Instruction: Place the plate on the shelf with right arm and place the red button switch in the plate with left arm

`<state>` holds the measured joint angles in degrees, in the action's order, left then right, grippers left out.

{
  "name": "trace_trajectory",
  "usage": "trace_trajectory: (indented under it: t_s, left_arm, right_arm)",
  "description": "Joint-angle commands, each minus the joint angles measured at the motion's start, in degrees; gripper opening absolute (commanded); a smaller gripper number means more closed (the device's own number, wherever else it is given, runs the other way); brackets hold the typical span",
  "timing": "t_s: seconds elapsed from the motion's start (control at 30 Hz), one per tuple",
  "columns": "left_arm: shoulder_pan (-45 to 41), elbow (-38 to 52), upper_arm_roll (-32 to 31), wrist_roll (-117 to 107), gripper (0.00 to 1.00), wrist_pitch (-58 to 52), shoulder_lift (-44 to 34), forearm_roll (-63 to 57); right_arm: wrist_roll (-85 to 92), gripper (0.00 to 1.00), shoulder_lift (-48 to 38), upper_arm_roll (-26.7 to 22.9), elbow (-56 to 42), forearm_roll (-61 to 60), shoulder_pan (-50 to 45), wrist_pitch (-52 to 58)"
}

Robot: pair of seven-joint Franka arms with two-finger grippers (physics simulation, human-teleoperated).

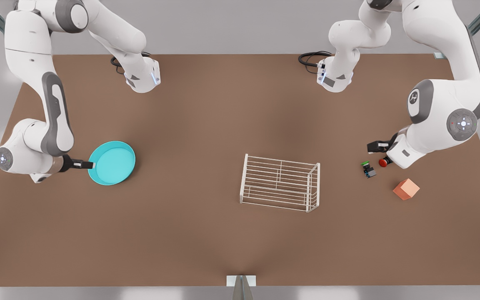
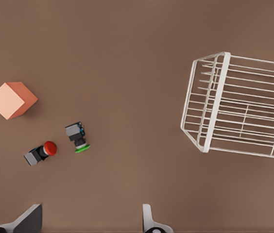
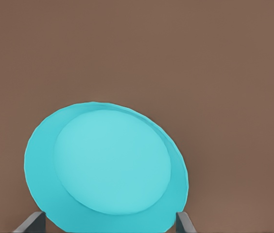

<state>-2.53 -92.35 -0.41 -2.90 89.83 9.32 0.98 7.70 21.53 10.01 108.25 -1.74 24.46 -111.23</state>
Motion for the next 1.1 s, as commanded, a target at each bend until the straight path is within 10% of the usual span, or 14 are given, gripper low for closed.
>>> trace_trajectory:
  t_s: [0.0,0.37,0.8,1.07]
  left_arm:
    - [0.0,-0.1,0.0,-1.4,1.0,-0.2,-0.2,-0.1]
    - [0.0,-0.1,0.0,-1.5,1.0,-0.1,-0.1,-0.2]
    - [0.0,-0.1,0.0,-1.5,1.0,0.0,-0.1,-0.4]
    - [0.0,-0.1,0.0,-1.5,1.0,0.0,0.0,-0.5]
  right_arm:
    - [15.5,1.0,1.0,0.0,0.7,1.4,0.3,-5.7]
    - [22.4,0.95,3.7,0.0,8.0,3.2,4.1,-24.8]
    - [27.5,0.81,6.8,2.2,7.9,-1.9,6.7,-20.4]
    - [28.2,0.56,7.0,2.2,7.4,-1.9,7.3,-19.6]
